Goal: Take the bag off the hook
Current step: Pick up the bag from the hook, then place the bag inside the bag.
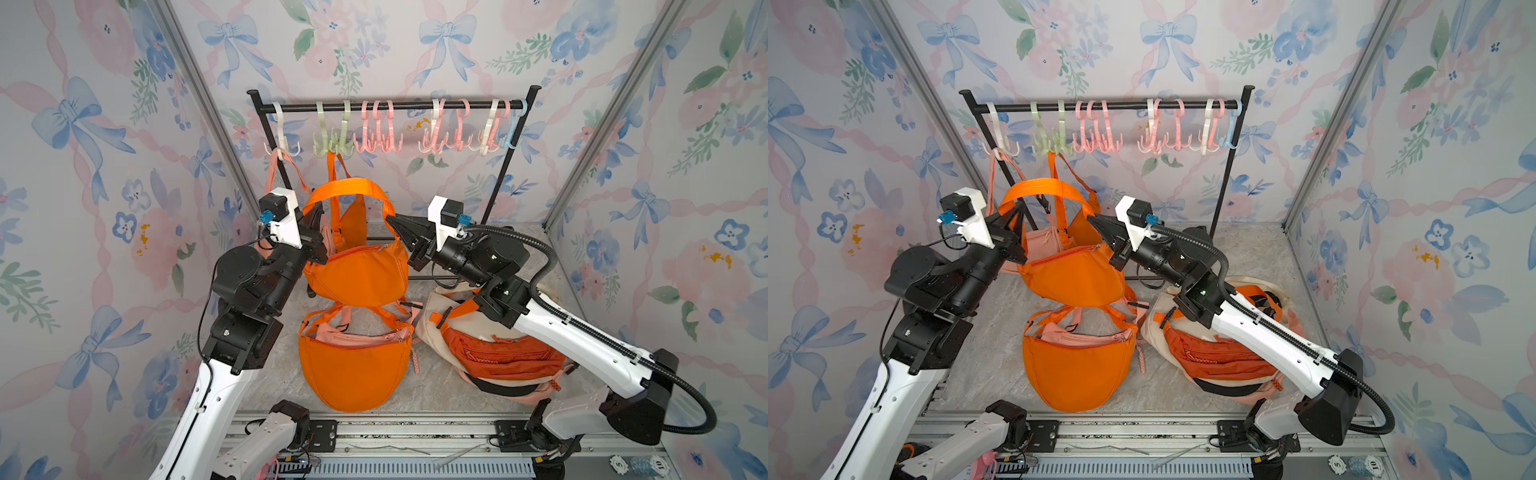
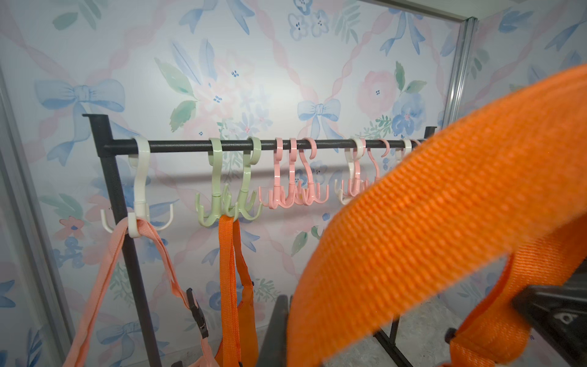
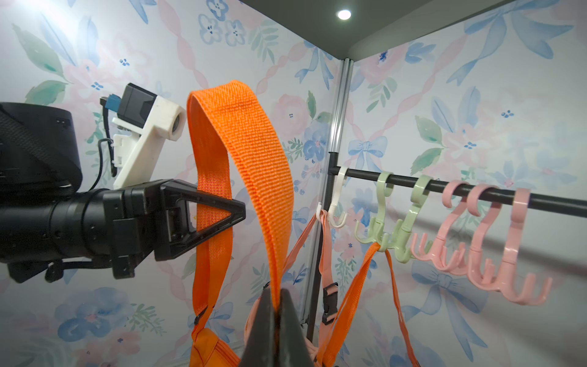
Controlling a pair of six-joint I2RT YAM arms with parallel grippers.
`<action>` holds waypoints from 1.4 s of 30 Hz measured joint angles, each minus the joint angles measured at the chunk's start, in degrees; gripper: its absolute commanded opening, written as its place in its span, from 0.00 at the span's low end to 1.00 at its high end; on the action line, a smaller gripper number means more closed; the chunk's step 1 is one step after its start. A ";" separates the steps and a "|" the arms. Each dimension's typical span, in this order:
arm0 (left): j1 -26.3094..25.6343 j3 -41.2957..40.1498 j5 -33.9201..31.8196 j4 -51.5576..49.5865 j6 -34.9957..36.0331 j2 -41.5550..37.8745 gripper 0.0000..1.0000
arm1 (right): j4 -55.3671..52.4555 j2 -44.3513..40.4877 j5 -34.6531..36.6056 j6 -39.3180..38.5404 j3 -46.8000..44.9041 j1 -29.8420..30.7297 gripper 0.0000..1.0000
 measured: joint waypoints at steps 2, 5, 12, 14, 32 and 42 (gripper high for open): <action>0.00 -1.68 -0.02 -0.02 0.63 -3.85 0.00 | -1.31 -1.79 0.81 -1.84 -0.79 2.67 0.00; 0.00 -4.35 -1.31 -0.55 1.77 -9.64 0.00 | -3.28 -4.72 2.21 -4.87 -2.51 6.97 0.00; 0.00 -14.01 -2.93 -2.45 4.79 -22.73 0.00 | -7.65 -10.40 5.79 -10.58 -8.50 16.00 0.00; 0.00 -16.70 -1.49 -3.52 5.70 -26.69 0.00 | -9.07 -11.89 7.04 -11.82 -10.56 17.99 0.00; -1.62 -24.98 -0.07 -13.31 8.33 -44.65 0.00 | -9.70 -20.55 17.29 -8.59 -28.85 22.27 0.00; -3.21 -28.50 -6.64 -14.16 5.31 -30.51 0.00 | -6.49 -12.04 18.64 1.46 -31.19 7.50 0.00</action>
